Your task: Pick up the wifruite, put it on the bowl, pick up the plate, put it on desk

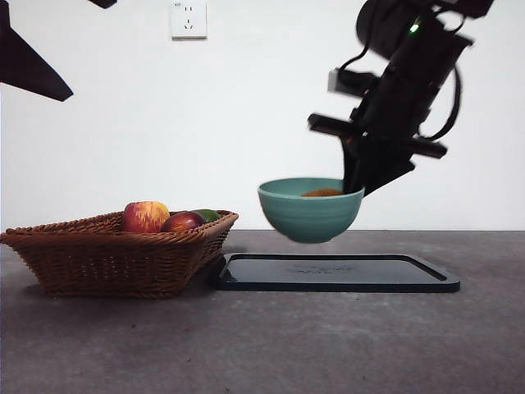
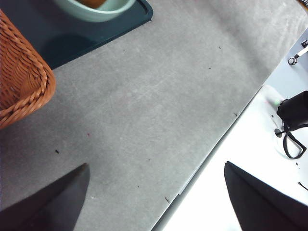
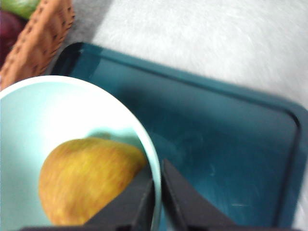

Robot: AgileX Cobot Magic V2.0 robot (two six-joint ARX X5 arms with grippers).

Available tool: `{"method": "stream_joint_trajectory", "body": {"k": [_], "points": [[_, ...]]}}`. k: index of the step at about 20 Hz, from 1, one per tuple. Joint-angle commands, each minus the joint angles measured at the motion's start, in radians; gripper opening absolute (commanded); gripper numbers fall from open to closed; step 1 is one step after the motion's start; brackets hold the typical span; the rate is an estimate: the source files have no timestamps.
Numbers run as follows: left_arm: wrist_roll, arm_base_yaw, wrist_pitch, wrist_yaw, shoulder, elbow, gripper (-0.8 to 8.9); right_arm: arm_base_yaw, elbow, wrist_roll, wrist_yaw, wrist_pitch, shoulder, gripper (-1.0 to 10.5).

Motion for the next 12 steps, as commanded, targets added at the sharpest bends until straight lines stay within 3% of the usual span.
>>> {"method": "stream_joint_trajectory", "body": {"k": [1,12], "points": [[0.016,-0.006,0.004,0.002,0.005,0.006,4.31,0.003,0.057,-0.018,-0.002,0.012,0.075,0.1],[0.016,-0.006,0.000,0.002,0.005,0.006,4.31,-0.024,0.085,-0.018,-0.002,0.028,0.166,0.1]]}}
